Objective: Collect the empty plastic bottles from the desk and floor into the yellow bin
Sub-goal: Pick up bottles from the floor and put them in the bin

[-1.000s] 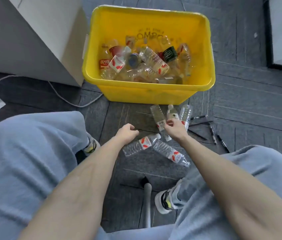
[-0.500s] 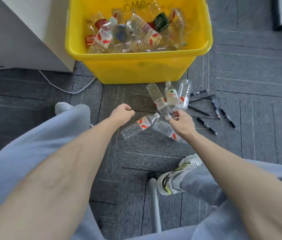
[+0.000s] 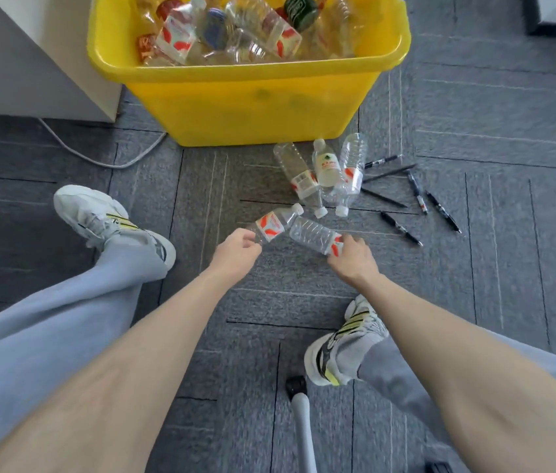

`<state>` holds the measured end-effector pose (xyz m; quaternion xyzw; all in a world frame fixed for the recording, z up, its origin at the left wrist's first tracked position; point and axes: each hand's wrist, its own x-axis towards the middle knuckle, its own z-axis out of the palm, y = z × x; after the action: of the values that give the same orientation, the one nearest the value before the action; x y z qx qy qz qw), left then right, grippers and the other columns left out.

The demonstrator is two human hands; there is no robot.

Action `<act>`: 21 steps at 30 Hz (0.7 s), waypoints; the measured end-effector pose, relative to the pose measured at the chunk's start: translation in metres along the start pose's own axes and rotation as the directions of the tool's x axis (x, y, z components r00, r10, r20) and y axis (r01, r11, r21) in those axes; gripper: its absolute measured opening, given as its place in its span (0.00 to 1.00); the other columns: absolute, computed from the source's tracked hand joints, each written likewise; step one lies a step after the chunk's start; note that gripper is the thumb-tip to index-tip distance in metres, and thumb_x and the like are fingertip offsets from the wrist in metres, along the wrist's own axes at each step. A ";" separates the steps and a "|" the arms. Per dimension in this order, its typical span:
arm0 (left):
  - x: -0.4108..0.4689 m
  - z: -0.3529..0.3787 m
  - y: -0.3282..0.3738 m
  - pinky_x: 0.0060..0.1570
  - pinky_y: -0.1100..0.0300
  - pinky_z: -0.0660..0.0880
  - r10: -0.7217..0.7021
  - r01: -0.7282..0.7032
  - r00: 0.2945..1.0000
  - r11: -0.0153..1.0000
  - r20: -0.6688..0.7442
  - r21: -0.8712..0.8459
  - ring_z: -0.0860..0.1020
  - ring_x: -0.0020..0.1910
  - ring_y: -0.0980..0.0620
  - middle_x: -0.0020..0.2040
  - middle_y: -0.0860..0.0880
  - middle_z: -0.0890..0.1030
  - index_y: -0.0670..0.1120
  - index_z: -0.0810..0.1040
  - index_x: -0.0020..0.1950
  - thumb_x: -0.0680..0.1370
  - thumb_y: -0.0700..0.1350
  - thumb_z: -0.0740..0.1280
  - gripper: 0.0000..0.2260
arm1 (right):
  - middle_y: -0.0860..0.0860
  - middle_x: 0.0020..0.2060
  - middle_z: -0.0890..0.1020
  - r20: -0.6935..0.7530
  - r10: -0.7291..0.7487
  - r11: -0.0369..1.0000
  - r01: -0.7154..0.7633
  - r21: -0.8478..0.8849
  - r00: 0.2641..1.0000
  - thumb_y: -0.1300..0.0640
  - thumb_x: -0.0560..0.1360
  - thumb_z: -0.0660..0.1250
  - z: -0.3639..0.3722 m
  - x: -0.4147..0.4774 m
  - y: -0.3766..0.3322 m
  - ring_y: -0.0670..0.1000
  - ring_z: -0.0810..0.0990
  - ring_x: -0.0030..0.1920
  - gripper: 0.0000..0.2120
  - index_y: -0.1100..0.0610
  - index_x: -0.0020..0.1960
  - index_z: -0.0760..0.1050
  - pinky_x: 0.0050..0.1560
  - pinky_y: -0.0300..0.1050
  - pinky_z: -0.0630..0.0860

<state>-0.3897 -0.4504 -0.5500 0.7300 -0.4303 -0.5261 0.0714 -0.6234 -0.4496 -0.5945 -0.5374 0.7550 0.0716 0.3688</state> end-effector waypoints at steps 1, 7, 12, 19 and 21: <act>0.006 0.003 -0.003 0.57 0.55 0.73 -0.005 0.005 1.000 1.000 -0.004 -0.006 0.74 0.58 0.50 0.64 0.49 0.76 0.49 0.71 0.69 0.81 0.47 0.61 0.16 | 0.63 0.65 0.70 0.003 0.006 1.000 -0.005 -0.030 1.000 0.55 0.75 0.64 0.007 0.008 0.000 0.64 0.69 0.66 0.23 0.62 0.67 0.67 0.62 0.54 0.69; 0.046 0.007 -0.017 0.48 0.62 0.66 -0.053 0.054 0.999 0.997 -0.013 0.046 0.74 0.53 0.54 0.61 0.51 0.77 0.49 0.72 0.68 0.81 0.46 0.60 0.15 | 0.60 0.71 0.62 0.059 0.072 0.972 -0.056 -0.226 0.996 0.49 0.72 0.71 0.042 0.067 -0.006 0.62 0.60 0.73 0.37 0.59 0.74 0.57 0.70 0.60 0.62; 0.069 0.004 -0.020 0.48 0.61 0.67 -0.074 0.073 0.997 0.990 0.005 0.117 0.74 0.53 0.53 0.60 0.51 0.78 0.50 0.72 0.68 0.81 0.46 0.60 0.15 | 0.59 0.68 0.69 -0.012 -0.008 0.949 0.004 -0.315 1.000 0.47 0.70 0.74 0.057 0.093 0.009 0.60 0.67 0.70 0.40 0.59 0.73 0.58 0.71 0.58 0.64; 0.092 0.002 -0.014 0.48 0.60 0.69 -0.102 0.094 0.994 0.969 0.024 0.230 0.76 0.55 0.50 0.64 0.49 0.77 0.48 0.72 0.68 0.81 0.46 0.61 0.15 | 0.55 0.63 0.70 -0.030 0.016 0.988 -0.011 0.155 0.999 0.45 0.67 0.72 0.021 0.048 0.008 0.58 0.74 0.61 0.37 0.55 0.70 0.62 0.59 0.54 0.73; 0.095 0.006 -0.009 0.49 0.61 0.68 -0.106 0.102 0.994 0.959 -0.002 0.264 0.76 0.57 0.49 0.65 0.48 0.77 0.47 0.71 0.68 0.80 0.47 0.63 0.16 | 0.53 0.62 0.69 -0.009 0.045 0.959 -0.041 0.282 0.999 0.44 0.65 0.72 0.006 0.035 0.004 0.56 0.73 0.59 0.38 0.55 0.70 0.63 0.57 0.51 0.72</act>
<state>-0.3824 -0.5100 -0.6248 0.7514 -0.4579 -0.4718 -0.0567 -0.6288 -0.4716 -0.6219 -0.4635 0.7718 -0.0325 0.4340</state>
